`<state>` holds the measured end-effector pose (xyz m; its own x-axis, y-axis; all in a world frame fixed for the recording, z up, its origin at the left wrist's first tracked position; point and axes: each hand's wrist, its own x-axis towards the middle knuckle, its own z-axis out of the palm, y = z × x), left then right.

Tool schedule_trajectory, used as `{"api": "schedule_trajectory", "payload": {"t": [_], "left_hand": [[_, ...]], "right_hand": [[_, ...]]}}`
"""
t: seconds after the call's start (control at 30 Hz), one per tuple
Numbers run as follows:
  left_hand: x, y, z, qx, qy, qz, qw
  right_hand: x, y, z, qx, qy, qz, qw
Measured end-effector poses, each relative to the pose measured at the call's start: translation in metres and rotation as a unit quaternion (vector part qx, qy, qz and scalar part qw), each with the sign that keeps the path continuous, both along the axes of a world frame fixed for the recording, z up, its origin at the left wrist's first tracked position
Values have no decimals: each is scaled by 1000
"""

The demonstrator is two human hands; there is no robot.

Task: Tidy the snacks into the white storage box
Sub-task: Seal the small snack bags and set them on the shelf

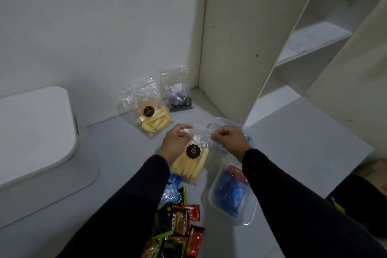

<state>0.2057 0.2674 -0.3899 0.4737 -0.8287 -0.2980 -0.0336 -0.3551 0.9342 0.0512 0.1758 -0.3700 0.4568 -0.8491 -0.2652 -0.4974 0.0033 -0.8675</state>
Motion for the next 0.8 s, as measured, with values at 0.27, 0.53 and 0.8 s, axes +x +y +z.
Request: {"api": "schedule_trajectory", "payload": {"t": [0.27,0.53,0.8], "left_hand": [[-20,48,69,-152,102,205,961],[-42,88,127,-253,38,301,919],[-53,94,148,-292,-4,365,884]], "right_hand": [[17,36,61,138,-225,-1,965],[14,44,125,40,-236,127,963],[23,43,148,-37,-265,194,944]]}}
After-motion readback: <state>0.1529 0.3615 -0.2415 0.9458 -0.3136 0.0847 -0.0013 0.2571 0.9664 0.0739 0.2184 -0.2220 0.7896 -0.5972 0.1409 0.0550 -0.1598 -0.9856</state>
